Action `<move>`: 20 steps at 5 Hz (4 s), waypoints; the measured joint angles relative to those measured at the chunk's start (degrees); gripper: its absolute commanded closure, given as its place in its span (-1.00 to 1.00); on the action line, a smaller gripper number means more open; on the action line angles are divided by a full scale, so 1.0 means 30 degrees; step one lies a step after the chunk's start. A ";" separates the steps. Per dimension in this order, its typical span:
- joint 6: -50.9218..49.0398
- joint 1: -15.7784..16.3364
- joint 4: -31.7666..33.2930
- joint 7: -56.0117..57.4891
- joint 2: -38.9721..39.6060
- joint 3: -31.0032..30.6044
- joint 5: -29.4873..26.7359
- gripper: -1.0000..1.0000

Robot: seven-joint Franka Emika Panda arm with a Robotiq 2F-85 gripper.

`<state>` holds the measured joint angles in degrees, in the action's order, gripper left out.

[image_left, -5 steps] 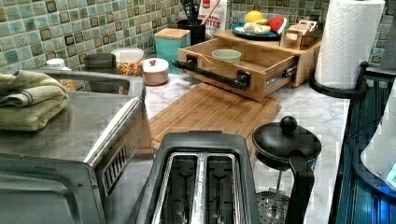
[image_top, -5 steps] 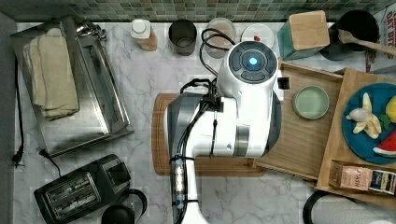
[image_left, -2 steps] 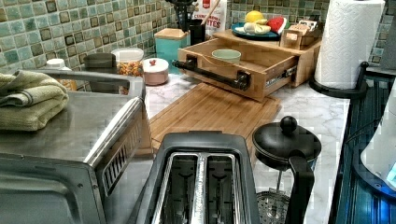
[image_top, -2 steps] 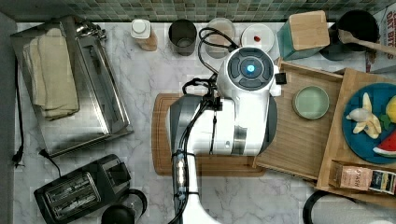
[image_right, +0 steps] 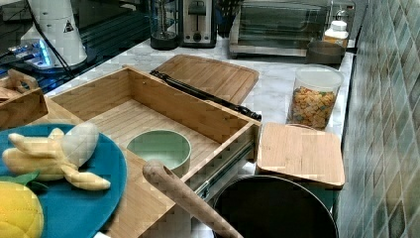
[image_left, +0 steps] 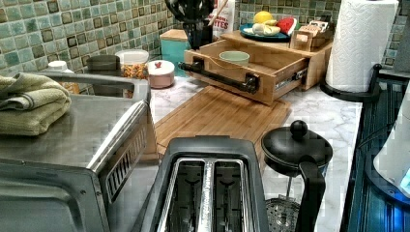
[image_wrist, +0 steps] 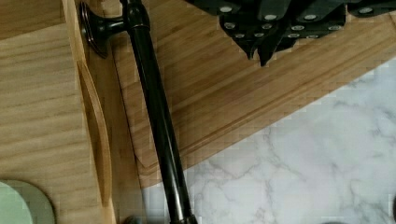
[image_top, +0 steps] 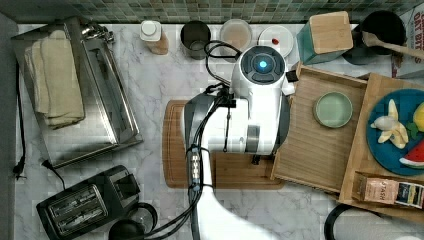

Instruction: Close the drawer.

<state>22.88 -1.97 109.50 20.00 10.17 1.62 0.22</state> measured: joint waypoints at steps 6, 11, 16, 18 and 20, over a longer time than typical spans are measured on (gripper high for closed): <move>0.5912 0.0010 0.1175 0.0434 0.2639 0.0012 0.1105 1.00; 0.5791 0.0102 0.0597 0.0513 0.4420 0.0064 0.2598 1.00; 0.6444 -0.2061 0.1324 0.5148 0.3996 0.0056 0.2458 1.00; 0.6183 -0.3040 0.1343 0.6854 0.3754 0.0738 0.2740 1.00; 0.6379 -0.4511 0.1007 1.0249 0.4071 0.2045 0.2791 1.00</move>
<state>42.02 -15.50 112.52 50.75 22.38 7.75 8.60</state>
